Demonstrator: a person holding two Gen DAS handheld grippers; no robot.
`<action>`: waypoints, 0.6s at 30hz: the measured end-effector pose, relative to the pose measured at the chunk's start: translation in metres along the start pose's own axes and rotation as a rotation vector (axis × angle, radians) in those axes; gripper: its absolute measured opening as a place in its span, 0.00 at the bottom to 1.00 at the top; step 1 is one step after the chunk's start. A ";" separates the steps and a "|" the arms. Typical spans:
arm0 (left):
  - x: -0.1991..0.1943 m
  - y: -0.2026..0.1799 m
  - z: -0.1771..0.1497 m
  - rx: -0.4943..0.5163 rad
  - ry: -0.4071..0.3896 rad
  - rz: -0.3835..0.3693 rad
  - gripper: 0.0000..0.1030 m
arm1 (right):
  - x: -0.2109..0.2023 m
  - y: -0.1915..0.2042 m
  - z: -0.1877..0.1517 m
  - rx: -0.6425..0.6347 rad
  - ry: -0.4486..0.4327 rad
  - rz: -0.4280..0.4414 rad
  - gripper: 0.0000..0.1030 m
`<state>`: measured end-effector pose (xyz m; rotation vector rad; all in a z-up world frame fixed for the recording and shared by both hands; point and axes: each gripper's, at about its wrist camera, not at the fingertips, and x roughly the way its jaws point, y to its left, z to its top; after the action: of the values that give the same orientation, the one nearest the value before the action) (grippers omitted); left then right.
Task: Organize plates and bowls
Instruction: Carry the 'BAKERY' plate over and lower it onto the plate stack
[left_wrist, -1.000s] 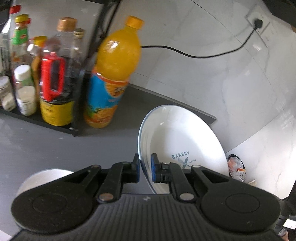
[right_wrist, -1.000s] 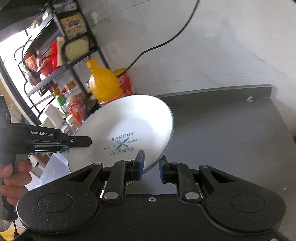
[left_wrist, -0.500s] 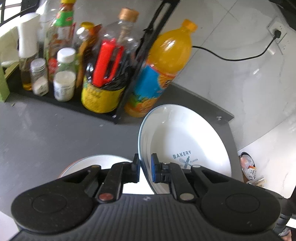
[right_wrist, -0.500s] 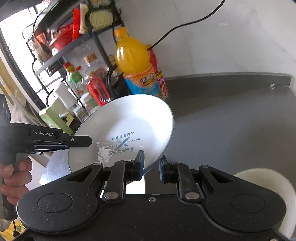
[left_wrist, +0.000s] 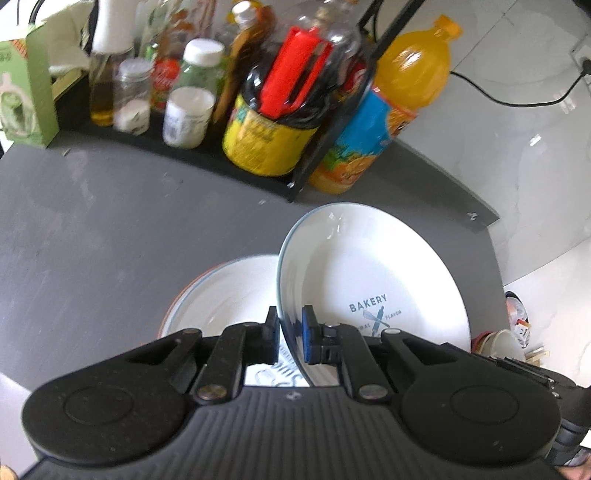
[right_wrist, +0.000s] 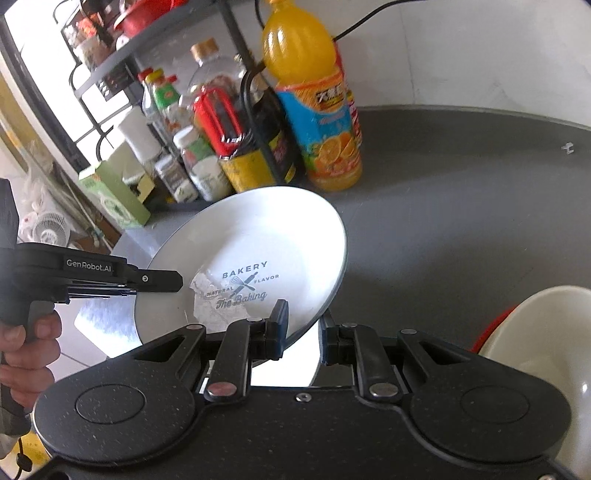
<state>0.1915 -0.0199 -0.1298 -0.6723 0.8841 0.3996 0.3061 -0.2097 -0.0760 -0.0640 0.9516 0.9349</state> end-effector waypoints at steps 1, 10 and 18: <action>0.001 0.004 -0.002 -0.008 0.006 0.002 0.09 | 0.002 0.002 -0.002 -0.001 0.007 0.000 0.16; 0.008 0.025 -0.018 -0.043 0.045 0.021 0.09 | 0.018 0.012 -0.016 -0.006 0.067 0.003 0.16; 0.017 0.038 -0.025 -0.050 0.076 0.034 0.09 | 0.031 0.016 -0.024 0.003 0.109 -0.004 0.16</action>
<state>0.1650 -0.0087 -0.1693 -0.7229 0.9612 0.4301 0.2864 -0.1895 -0.1077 -0.1152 1.0532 0.9335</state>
